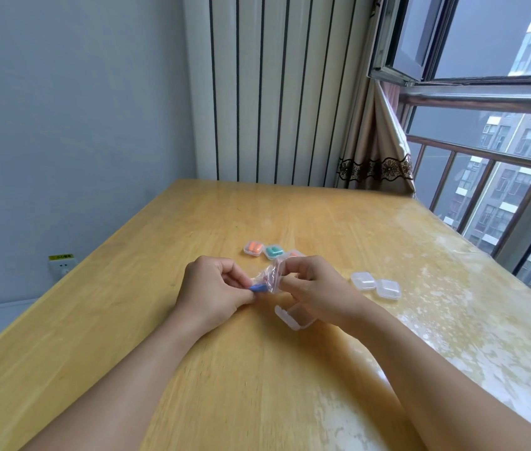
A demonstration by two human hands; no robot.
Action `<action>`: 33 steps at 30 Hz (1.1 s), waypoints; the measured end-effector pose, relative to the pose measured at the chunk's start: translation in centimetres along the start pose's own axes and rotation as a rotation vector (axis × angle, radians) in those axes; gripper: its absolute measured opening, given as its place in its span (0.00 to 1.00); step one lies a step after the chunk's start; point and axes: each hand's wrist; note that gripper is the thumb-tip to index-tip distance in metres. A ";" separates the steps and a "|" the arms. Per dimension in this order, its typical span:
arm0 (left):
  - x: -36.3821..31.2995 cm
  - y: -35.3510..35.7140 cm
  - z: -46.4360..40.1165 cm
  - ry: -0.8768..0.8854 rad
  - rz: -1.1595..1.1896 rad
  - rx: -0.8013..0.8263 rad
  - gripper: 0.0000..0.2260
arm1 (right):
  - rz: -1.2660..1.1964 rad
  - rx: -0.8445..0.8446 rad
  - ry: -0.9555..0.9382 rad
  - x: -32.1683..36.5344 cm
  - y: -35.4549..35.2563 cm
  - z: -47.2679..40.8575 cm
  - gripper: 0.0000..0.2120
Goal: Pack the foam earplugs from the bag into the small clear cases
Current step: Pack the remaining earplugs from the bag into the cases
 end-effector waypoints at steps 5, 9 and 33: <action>-0.2 0.0 0.1 -0.003 0.005 -0.032 0.09 | 0.037 -0.047 -0.085 -0.2 0.3 -0.2 0.06; -0.1 -0.3 0.4 -0.004 0.063 0.019 0.09 | -0.035 -0.036 -0.018 -0.4 0.4 -0.2 0.03; 0.5 -0.3 -0.1 -0.011 0.234 0.146 0.06 | 0.323 -0.227 -0.139 -0.9 1.2 -0.7 0.03</action>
Point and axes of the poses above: each hand's wrist, its own z-axis away from the middle knuckle, its own y-axis out of the palm, x = y × z, and after that the axes turned 15 degrees about z, right-handed
